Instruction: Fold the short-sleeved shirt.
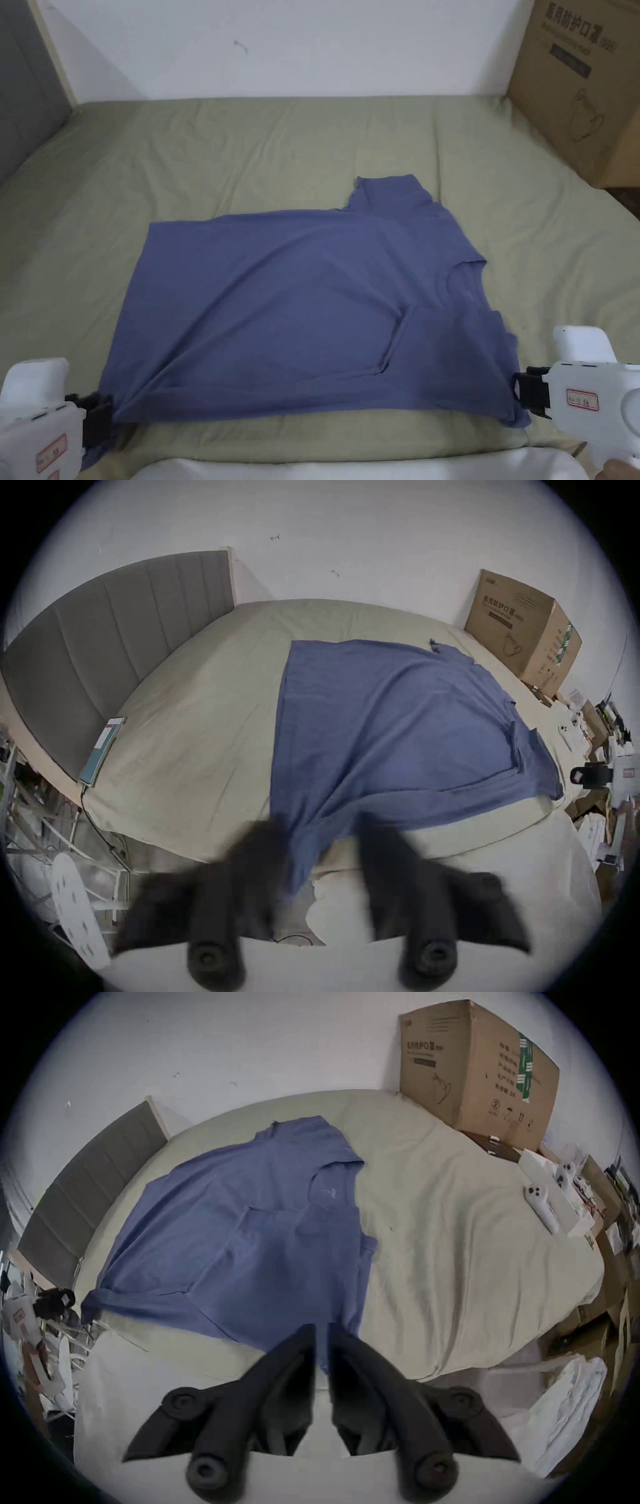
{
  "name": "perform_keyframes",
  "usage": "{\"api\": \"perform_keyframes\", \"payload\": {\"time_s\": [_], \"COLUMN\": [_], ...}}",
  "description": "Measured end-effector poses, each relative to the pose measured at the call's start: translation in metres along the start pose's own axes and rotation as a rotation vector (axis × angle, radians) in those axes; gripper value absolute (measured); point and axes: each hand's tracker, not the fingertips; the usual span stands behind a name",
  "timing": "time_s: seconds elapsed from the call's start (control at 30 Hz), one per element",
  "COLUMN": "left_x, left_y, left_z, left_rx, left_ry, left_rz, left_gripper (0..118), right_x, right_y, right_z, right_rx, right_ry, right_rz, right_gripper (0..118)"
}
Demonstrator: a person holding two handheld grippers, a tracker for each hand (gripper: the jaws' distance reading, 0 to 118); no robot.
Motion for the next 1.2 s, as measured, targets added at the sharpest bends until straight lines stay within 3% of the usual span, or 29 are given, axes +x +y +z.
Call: {"api": "perform_keyframes", "payload": {"time_s": [0.03,0.33,0.37,0.5,0.53,0.67,0.7,0.73,0.77,0.8,0.83,0.9,1.2], "left_x": [0.001,-0.011,-0.010,-0.006,-0.005,-0.004,-0.005,-0.007,-0.009,-0.008,-0.006,-0.005,-0.004], "left_y": [-0.005,-0.025,-0.024,-0.022,-0.022,-0.025,-0.026,-0.026,-0.027,-0.028,-0.028,-0.029,-0.023], "left_z": [-0.001,0.005,0.005,-0.006,-0.009,-0.029,-0.035,-0.041,-0.046,-0.049,-0.049,-0.051,-0.037], "left_rx": [-0.009,-0.005,-0.012,-0.046,-0.057,-0.080,-0.101,-0.105,-0.121,-0.133,-0.111,-0.140,-0.120], "left_ry": [0.039,0.025,0.026,0.059,0.061,0.053,0.051,0.039,0.032,0.060,0.108,0.049,0.058], "left_rz": [-0.018,0.045,0.037,0.005,0.003,0.003,0.014,0.029,0.043,0.045,0.014,0.006,0.007], "left_gripper": [0,0,5,91,98,95,78,47,8,2,2,2,2], "right_x": [0.000,-0.004,-0.005,-0.006,-0.005,-0.009,-0.009,-0.009,-0.009,-0.007,-0.006,-0.002,0.015], "right_y": [-0.001,-0.001,0.000,0.001,0.001,-0.003,-0.004,-0.004,-0.005,-0.006,-0.006,-0.008,-0.003], "right_z": [-0.003,-0.012,-0.013,-0.017,-0.019,-0.021,-0.022,-0.023,-0.024,-0.025,-0.025,-0.025,-0.021], "right_rx": [-0.013,-0.024,-0.024,-0.035,-0.040,-0.059,-0.064,-0.071,-0.076,-0.079,-0.082,-0.084,-0.044], "right_ry": [0.035,0.031,0.018,0.027,0.033,0.032,0.032,0.032,0.030,0.028,0.029,0.031,0.035], "right_rz": [-0.014,-0.036,-0.030,-0.047,-0.050,-0.048,-0.049,-0.050,-0.052,-0.056,-0.061,-0.082,-0.147], "right_gripper": [0,0,0,0,0,0,0,0,0,0,0,0,1]}}
